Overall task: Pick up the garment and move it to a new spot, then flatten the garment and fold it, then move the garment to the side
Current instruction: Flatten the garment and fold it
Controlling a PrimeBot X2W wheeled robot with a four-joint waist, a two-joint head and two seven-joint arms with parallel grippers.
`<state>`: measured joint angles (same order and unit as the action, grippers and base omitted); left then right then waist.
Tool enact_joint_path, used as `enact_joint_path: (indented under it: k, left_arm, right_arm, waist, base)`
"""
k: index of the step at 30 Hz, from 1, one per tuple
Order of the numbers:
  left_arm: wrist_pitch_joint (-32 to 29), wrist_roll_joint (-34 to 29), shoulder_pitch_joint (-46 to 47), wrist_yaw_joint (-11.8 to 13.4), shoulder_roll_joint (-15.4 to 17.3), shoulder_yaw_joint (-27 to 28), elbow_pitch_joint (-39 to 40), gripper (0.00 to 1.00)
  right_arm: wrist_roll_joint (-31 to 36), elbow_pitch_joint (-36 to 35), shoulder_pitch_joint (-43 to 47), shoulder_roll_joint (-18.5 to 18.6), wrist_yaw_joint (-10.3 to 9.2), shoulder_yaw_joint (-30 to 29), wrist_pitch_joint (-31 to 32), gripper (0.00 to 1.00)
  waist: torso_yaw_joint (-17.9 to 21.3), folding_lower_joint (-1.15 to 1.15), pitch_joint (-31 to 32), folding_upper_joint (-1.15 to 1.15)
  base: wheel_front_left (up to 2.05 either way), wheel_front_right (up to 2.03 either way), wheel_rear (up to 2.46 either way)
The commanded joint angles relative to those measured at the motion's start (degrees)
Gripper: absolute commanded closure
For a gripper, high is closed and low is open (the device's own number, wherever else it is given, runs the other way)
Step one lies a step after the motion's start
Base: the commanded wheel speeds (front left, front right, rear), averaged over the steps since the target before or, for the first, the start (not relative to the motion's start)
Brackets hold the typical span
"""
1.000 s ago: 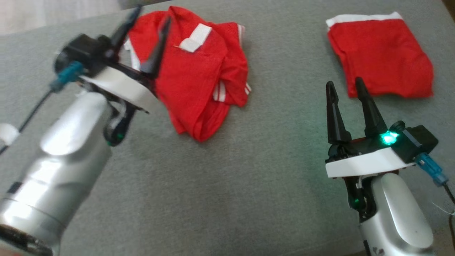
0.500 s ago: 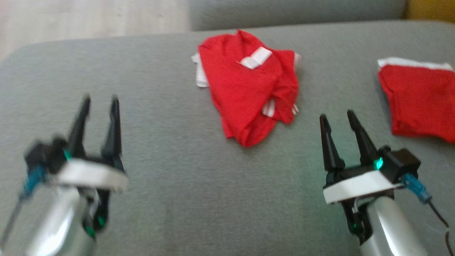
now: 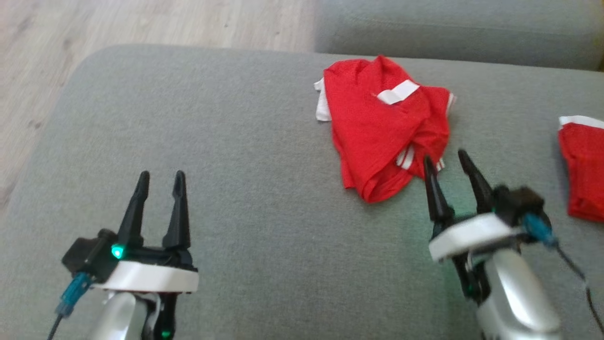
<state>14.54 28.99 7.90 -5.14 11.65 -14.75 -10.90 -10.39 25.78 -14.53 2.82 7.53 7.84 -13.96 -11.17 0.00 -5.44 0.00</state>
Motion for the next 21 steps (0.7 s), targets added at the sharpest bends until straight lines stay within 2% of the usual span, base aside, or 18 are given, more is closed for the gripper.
enact_joint_path:
  k: [1,8,11,17,18,19,20,21]
  left_arm:
    - [0.45,-0.59,3.09,-0.27,0.15,2.39,1.41,0.0]
    - [0.45,-2.07,4.65,-1.68,-3.01,2.1,-0.63,0.0]
    - [0.45,-2.47,5.27,-2.0,-3.83,2.03,-1.29,0.0]
    - [0.46,-2.91,5.84,-2.27,-4.74,2.28,-2.08,0.0]
    - [0.46,-2.97,5.86,-2.29,-4.83,2.35,-2.16,0.0]
    - [0.46,-3.02,5.89,-2.3,-4.91,2.45,-2.26,0.0]
    - [0.46,-3.02,5.89,-2.3,-4.91,2.45,-2.26,0.0]
    - [0.46,-3.02,5.95,-2.32,-5.03,2.43,-2.36,0.0]
  right_arm:
    - [0.44,-0.25,-4.38,0.06,-0.04,0.72,0.39,0.0]
    - [0.5,14.38,-16.08,0.06,-0.04,-2.83,4.1,0.0]
    - [2.43,20.3,-19.83,0.06,-0.04,-4.96,4.71,0.0]
    - [2.99,27.98,-24.6,0.06,-0.04,-4.43,2.64,0.0]
    - [2.84,28.78,-25.13,0.06,-0.04,-3.89,2.14,0.25]
    - [2.75,29.38,-25.64,0.06,-0.04,-3.26,1.61,0.65]
    - [2.75,29.38,-25.64,0.06,-0.04,-3.26,1.61,0.65]
    - [2.68,30.1,-26.48,0.06,-0.04,-2.11,0.59,1.0]
  waist:
    - [-1.06,0.0,-1.04,0.0]
    - [-4.62,0.0,-4.01,0.0]
    - [-5.95,0.0,-4.83,0.0]
    - [-7.24,0.0,-5.61,0.0]
    - [-7.29,0.0,-5.66,0.0]
    - [-7.3,0.0,-5.67,0.0]
    - [-7.3,0.0,-5.67,0.0]
    - [-7.23,0.0,-5.67,0.0]
  base:
    - [0.0,0.0,0.0]
    - [0.0,0.0,0.0]
    - [0.0,0.0,0.0]
    - [0.0,0.0,0.0]
    - [0.0,0.0,0.0]
    - [0.0,0.0,0.0]
    - [0.0,0.0,0.0]
    - [0.0,0.0,0.0]
